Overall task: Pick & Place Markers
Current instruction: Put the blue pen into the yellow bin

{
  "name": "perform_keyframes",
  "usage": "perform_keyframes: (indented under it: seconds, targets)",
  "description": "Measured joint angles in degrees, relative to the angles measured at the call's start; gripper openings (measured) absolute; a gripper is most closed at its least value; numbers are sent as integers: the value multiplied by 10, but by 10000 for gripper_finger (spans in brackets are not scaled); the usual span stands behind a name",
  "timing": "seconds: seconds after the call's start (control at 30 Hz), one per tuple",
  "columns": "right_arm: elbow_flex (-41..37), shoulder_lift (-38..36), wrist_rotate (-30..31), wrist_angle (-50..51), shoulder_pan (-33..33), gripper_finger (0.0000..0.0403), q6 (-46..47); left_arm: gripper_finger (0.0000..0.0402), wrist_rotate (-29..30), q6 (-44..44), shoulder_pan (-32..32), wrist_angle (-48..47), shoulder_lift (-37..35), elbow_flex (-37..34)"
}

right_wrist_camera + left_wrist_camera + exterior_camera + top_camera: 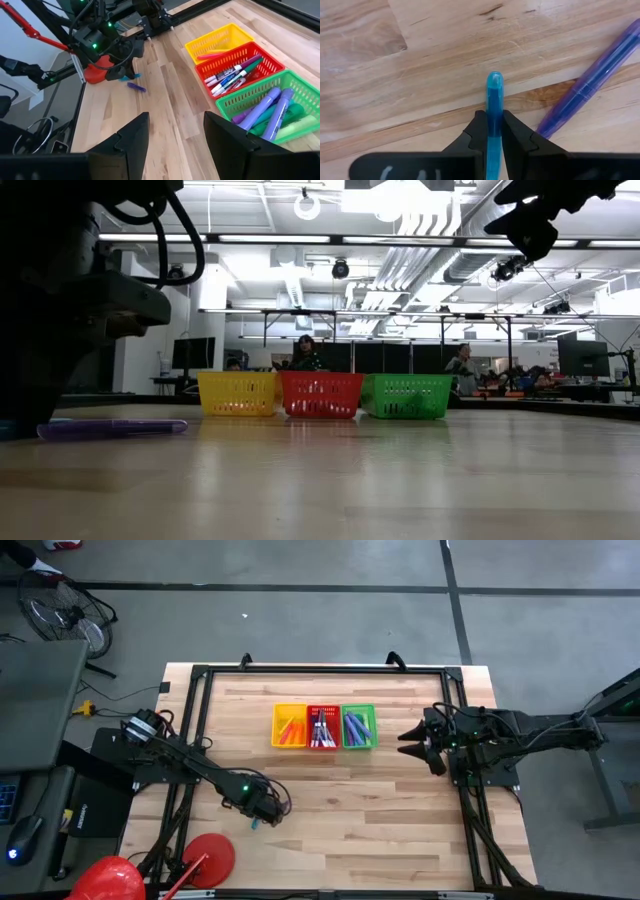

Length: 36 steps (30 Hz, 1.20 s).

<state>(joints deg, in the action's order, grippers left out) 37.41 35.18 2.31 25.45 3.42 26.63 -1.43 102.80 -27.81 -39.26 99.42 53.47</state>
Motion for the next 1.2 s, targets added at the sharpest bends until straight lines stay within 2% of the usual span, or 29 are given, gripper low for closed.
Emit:
perform_keyframes:
  seconds: [0.17, 0.3, 0.7, 0.83, 1.0, 1.2]
  targets:
    - [0, 0, -11, 13, 0, 177, -12, 27, 7, -23, 0, -51, 4, 36]
    - [0, 0, -13, 17, 0, 177, -16, 26, 42, -26, 1, -103, 6, 60]
    - [0, 0, -26, 19, 0, 177, -27, 25, 57, -26, 14, -104, 5, 116]
    - [0, 0, -29, 20, 0, 177, -27, 25, 70, -63, 37, -117, 4, 148]
    - [0, 0, -33, 25, 0, 177, -31, 25, 89, -152, 83, -136, 3, 200]
    - [0, 0, -37, 27, 0, 177, -33, 25, 138, -243, 144, -133, 3, 265]
